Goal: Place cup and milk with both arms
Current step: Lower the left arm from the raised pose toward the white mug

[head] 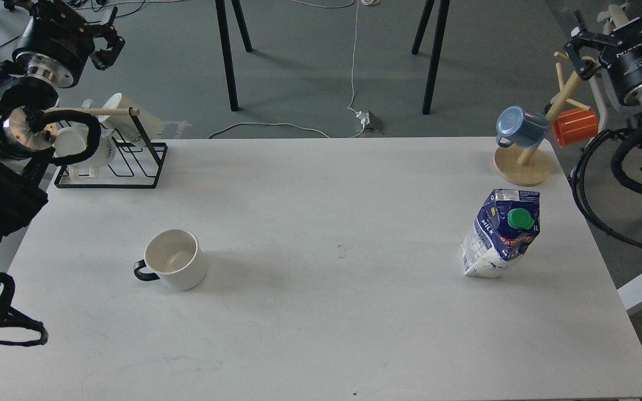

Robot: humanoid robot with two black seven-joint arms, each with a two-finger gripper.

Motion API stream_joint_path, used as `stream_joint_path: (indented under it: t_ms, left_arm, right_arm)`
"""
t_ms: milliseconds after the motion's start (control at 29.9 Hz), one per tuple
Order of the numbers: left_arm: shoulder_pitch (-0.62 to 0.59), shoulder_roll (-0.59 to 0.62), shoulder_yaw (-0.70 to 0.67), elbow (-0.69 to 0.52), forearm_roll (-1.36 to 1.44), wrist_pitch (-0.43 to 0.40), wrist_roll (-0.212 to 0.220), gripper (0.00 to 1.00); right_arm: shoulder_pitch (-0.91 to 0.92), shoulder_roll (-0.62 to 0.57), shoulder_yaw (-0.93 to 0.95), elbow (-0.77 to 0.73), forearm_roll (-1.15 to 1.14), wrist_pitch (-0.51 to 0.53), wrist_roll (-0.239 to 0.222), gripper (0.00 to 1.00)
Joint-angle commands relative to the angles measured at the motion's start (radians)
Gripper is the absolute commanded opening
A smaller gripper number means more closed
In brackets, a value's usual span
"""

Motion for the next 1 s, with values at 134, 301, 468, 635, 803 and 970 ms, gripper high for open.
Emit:
stream_joint_path:
  t_ms: [134, 301, 468, 635, 803, 970]
  left_arm:
    - [0.012, 0.035, 0.003, -0.008, 0.001, -0.015, 0.006, 1.0]
    - [0.015, 0.08, 0.135, -0.039, 0.028, -0.088, 0.007, 1.0]
    - [0.014, 0.198, 0.363, -0.167, 0.249, -0.146, -0.039, 1.0]
    - [0.079, 0.483, 0.383, -0.524, 0.612, -0.06, -0.039, 1.0]
    - [0.164, 0.617, 0.389, -0.718, 0.967, 0.043, -0.039, 0.99]
    - [0.254, 0.634, 0.392, -0.758, 1.332, 0.131, -0.042, 0.93]
  right_arm:
    - [0.006, -0.001, 0.0, 0.004, 0.001, 0.0, 0.018, 0.99]
    - [0.001, -0.014, 0.014, 0.018, 0.002, 0.0, 0.018, 0.99]
    - [0.007, -0.022, 0.022, 0.051, -0.005, 0.0, 0.016, 0.99]
    - [-0.002, -0.05, 0.023, 0.121, -0.007, 0.0, 0.018, 0.99]
    - [-0.022, -0.044, 0.026, 0.125, -0.007, 0.0, 0.019, 0.99]
    - [-0.062, -0.037, 0.034, 0.127, -0.006, 0.0, 0.024, 0.99]
